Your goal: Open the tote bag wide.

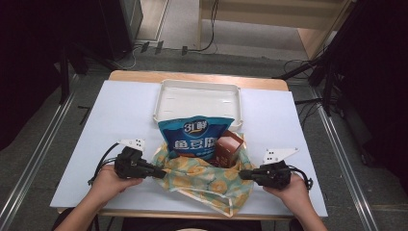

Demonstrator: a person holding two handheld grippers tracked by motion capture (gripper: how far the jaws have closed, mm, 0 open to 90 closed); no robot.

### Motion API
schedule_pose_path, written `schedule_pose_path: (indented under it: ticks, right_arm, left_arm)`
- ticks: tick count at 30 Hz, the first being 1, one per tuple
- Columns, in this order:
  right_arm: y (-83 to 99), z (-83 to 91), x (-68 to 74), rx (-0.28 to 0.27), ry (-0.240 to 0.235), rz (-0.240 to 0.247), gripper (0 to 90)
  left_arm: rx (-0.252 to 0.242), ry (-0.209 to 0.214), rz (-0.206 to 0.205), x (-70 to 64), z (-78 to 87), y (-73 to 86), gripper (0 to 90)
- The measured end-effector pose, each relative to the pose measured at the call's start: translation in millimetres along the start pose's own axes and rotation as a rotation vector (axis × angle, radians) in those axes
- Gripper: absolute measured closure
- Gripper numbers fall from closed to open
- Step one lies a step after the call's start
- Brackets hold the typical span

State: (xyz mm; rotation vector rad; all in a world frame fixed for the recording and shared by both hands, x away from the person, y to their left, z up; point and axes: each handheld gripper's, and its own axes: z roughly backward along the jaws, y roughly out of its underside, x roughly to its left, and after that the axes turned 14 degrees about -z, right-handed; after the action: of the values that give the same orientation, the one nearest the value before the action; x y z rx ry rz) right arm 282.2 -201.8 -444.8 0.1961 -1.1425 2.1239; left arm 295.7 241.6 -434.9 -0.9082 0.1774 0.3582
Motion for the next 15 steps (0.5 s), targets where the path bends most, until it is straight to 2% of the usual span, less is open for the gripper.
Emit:
schedule_pose_path:
  ticks: [2,7,11,13,15]
  right_arm:
    - [1.7,-3.6,-1.7,0.007,0.004,0.0,90.0]
    - [1.9,-10.3,-3.6,0.025,0.008,0.005,90.0]
    - [1.9,-15.9,-6.8,0.028,0.009,0.007,90.0]
    - [2.0,-18.1,-10.6,0.019,-0.007,-0.01,90.0]
    - [2.3,-19.4,-11.6,0.019,-0.013,-0.006,90.0]
  left_arm:
    - [-0.007,-0.003,-0.006,2.5,-2.2,3.0,88.2]
    - [0.013,-0.011,-0.025,7.3,-8.1,5.8,89.2]
    - [-0.015,0.01,-0.03,13.1,-11.0,8.3,89.6]
    - [-0.025,0.02,-0.053,15.0,-12.0,9.9,89.9]
    - [-0.025,0.005,-0.09,15.3,-13.1,11.3,89.9]
